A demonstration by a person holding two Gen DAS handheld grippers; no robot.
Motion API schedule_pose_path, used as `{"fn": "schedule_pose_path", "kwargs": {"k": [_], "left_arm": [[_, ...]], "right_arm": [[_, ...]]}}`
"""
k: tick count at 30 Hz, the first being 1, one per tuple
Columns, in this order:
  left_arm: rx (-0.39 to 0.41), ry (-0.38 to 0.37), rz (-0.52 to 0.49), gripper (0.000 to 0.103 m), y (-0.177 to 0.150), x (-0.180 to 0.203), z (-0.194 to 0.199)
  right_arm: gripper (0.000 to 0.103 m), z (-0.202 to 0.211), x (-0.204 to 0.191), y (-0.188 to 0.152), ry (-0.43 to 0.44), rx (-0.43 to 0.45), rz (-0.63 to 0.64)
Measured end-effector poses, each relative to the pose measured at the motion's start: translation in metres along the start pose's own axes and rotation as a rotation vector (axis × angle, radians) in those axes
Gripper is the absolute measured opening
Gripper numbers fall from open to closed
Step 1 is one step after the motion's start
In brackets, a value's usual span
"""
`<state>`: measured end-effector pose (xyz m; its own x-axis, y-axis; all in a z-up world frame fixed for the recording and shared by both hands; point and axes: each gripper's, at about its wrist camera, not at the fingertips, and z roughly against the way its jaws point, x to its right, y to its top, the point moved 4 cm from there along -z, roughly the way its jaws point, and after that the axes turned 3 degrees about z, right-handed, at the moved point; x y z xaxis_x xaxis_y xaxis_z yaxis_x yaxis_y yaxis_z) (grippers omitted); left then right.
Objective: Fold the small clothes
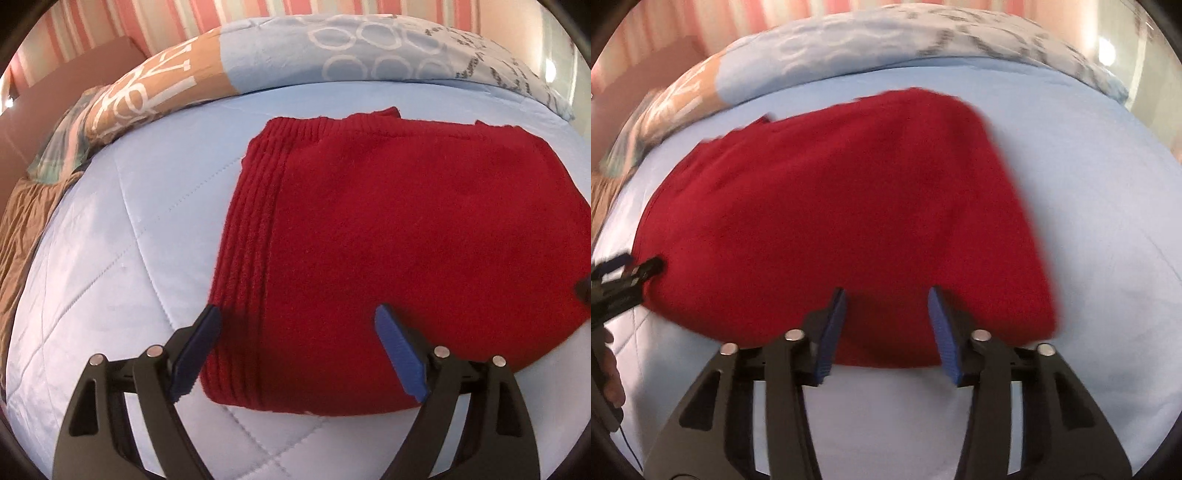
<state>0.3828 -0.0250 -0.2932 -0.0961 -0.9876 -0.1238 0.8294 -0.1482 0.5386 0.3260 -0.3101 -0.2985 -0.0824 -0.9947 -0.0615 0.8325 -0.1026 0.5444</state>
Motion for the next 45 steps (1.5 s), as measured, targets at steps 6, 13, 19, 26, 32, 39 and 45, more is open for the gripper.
{"fn": "schedule_pose_path", "kwargs": {"k": [6, 13, 19, 26, 32, 39, 45], "left_arm": [[-0.035, -0.049, 0.055, 0.097, -0.004, -0.024, -0.015], [-0.075, -0.01, -0.003, 0.095, 0.013, 0.011, 0.024], [-0.147, -0.053, -0.054, 0.095, 0.023, 0.073, 0.029], [-0.132, -0.091, -0.055, 0.095, 0.044, 0.101, 0.025], [-0.14, -0.072, -0.065, 0.095, 0.045, 0.099, 0.013], [-0.151, -0.057, -0.025, 0.095, 0.045, 0.091, 0.002], [-0.175, -0.053, 0.016, 0.095, 0.045, 0.086, -0.009]], "right_arm": [[0.021, -0.005, 0.04, -0.002, 0.076, -0.019, -0.077], [0.074, 0.055, 0.037, 0.008, 0.138, 0.078, -0.167], [0.061, 0.059, 0.063, -0.027, 0.237, 0.028, -0.494], [0.054, 0.017, 0.095, -0.061, 0.41, 0.046, -0.814], [0.062, 0.009, 0.089, -0.048, 0.451, 0.088, -0.753], [0.064, -0.006, 0.081, -0.028, 0.432, 0.105, -0.69], [0.067, -0.014, 0.072, -0.009, 0.405, 0.1, -0.646]]}}
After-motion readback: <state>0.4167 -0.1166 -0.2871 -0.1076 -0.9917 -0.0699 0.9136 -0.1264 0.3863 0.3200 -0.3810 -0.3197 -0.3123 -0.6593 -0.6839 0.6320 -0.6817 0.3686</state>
